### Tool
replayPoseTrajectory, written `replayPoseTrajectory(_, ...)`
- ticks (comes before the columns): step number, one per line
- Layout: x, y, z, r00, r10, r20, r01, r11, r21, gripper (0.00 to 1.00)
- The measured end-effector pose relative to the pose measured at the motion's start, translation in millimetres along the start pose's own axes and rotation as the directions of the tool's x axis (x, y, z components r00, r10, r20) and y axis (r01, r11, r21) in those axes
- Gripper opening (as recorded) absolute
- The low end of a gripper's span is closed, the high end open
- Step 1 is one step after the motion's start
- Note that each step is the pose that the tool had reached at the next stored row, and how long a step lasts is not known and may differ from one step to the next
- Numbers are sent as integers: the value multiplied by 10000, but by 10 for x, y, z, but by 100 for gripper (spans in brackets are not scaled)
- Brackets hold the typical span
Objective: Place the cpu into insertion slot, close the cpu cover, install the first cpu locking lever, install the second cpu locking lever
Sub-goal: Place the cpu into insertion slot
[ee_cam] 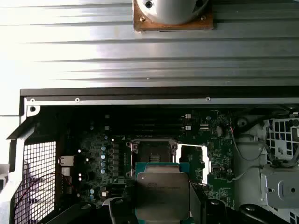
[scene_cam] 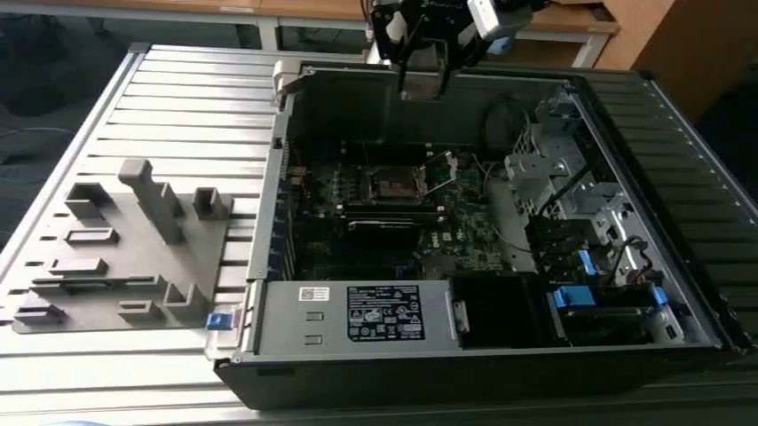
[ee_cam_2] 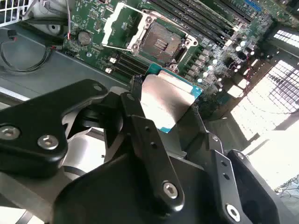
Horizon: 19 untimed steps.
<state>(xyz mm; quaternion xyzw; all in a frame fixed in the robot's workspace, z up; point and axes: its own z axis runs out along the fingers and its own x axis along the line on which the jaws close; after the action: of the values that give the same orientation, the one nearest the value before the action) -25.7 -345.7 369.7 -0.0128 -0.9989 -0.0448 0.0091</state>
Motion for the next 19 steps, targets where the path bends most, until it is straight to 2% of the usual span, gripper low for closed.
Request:
replayPoseTrajectory(12, 0, -1, 9, 10000, 0, 0, 0, 10000, -2, 54)
replayPoseTrajectory(19, 4, -8, 90, 10000, 0, 4, 0, 10000, -1, 54)
